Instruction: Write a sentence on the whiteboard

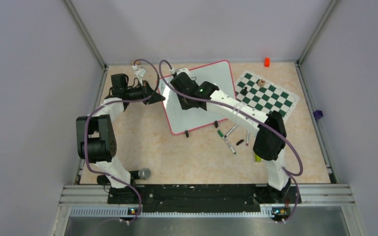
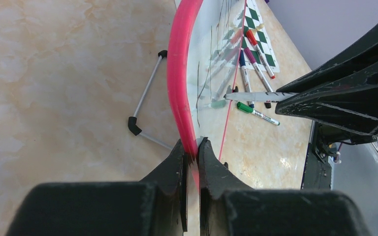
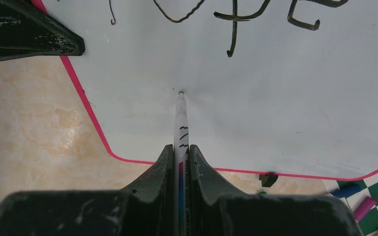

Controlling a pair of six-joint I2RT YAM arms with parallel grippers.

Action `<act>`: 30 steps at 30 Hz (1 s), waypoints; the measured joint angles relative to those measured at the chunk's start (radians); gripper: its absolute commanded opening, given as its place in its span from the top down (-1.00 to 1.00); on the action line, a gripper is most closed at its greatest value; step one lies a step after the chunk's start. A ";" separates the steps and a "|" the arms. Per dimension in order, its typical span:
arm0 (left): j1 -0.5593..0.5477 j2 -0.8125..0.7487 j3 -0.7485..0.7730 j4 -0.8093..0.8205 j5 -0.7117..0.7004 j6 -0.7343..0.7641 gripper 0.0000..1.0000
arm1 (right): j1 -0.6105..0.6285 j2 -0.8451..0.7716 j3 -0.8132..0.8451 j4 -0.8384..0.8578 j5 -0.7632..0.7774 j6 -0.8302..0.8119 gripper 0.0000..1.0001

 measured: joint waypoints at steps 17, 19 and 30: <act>0.000 0.000 0.000 0.000 0.000 0.000 1.00 | 0.000 0.054 0.168 -0.028 0.042 -0.010 1.00; 0.000 0.000 0.000 0.000 0.000 0.000 1.00 | 0.000 0.069 0.178 -0.034 0.042 -0.010 1.00; -0.001 0.000 0.000 0.000 -0.009 0.000 1.00 | 0.001 0.100 0.200 -0.063 0.040 -0.017 1.00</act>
